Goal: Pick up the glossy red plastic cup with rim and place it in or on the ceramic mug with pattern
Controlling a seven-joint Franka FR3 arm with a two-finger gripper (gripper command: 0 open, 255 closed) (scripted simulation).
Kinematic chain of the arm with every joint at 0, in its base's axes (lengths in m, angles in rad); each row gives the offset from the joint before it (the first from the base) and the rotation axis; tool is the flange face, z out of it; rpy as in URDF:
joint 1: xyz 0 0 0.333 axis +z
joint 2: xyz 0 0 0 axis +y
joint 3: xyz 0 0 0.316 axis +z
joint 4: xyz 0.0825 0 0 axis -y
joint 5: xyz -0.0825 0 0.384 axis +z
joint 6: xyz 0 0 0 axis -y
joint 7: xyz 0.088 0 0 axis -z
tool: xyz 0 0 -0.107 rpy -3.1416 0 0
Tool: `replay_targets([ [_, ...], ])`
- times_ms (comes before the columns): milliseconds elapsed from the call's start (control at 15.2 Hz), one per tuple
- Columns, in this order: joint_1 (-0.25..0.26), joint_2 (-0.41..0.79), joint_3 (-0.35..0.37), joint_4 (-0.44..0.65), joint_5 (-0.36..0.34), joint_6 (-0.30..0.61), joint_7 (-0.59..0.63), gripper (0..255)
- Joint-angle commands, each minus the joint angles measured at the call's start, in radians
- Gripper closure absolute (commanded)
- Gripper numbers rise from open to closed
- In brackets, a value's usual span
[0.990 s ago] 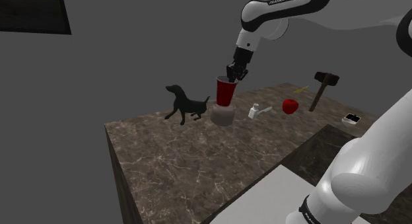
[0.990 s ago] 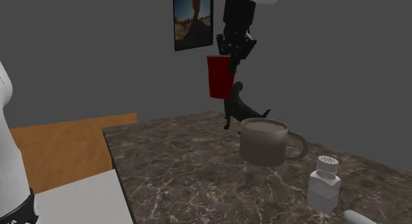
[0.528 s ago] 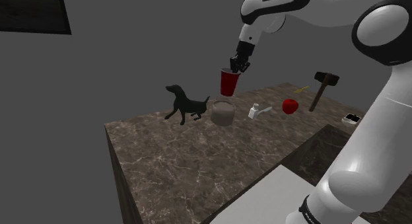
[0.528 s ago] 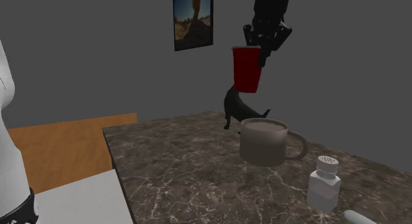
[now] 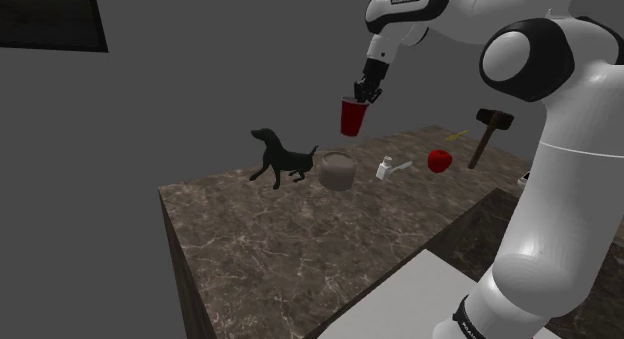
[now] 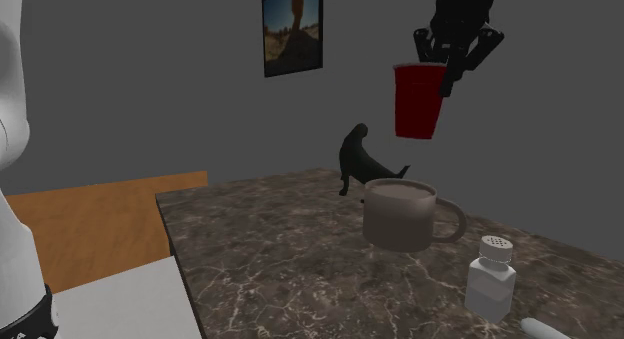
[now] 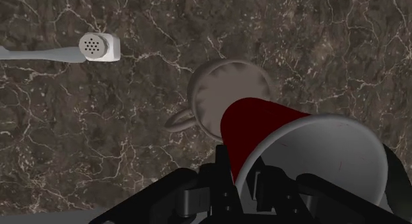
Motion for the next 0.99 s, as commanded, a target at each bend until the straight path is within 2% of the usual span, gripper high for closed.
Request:
replay_targets([
  [0, -0.001, 0.005, 0.0, -0.018, 0.002, 0.022, -0.008, 255],
  [924, 0.008, 0.013, 0.005, -0.195, 0.012, 0.203, -0.042, 255],
])
